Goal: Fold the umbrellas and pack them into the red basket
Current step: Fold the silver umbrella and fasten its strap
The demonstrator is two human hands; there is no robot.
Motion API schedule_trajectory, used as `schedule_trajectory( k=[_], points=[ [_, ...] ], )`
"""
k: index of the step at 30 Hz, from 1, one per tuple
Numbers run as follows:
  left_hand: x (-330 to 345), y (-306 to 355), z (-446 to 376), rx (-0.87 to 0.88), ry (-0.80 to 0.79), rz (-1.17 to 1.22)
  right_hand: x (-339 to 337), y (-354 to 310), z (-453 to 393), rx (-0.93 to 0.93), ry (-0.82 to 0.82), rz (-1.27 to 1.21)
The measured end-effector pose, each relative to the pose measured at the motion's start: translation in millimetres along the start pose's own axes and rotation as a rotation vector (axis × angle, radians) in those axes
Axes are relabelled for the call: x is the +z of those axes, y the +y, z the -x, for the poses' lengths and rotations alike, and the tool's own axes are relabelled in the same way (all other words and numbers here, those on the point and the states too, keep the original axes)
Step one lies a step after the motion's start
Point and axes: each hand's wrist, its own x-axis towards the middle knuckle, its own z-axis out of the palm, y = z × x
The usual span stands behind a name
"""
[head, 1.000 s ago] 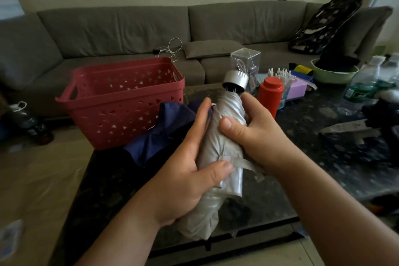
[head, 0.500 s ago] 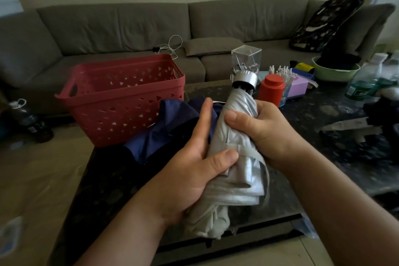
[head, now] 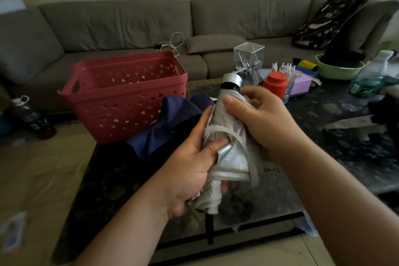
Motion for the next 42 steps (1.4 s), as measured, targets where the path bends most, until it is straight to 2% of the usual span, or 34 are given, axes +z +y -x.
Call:
schedule_trajectory(
  k=[3,5,7,9,12,15,20,26,30,33,35,39,42],
  points=[
    [-5,4,-1,0.011,0.058,0.05,-11,-4,1,-0.09,0.182,0.211],
    [-9,7,-2,0.038,0.084,0.077,-14,-12,7,-0.203,0.242,0.137],
    [-11,10,-3,0.065,0.096,0.09,-14,-21,16,-0.285,0.18,0.028],
    [-11,9,-5,0.107,0.141,0.072,-9,-26,27,-0.343,0.076,0.022],
    [-8,7,-7,0.201,0.273,0.026,3,-23,39,-0.472,-0.043,0.251],
    [-5,4,-9,0.247,0.335,0.049,18,-7,44,-0.535,-0.113,0.453],
    [1,3,-7,0.296,0.389,0.043,38,9,45,-0.584,0.056,0.437],
    [-6,-1,-9,0.274,0.445,0.047,40,15,43,-0.686,0.105,0.508],
    [-4,-4,-9,0.262,0.429,0.038,40,13,45,-0.628,0.076,0.434],
    [-10,-6,-10,0.28,0.356,-0.015,29,1,42,-0.473,-0.023,0.151],
    [-15,-8,-8,0.31,0.275,-0.139,18,-8,35,-0.438,-0.011,0.049],
    [-13,-9,2,0.341,0.09,-0.408,0,-16,24,-0.42,-0.003,0.107],
    [-13,-12,4,0.386,0.071,-0.547,-8,-16,19,-0.426,-0.001,0.199]
  ],
)
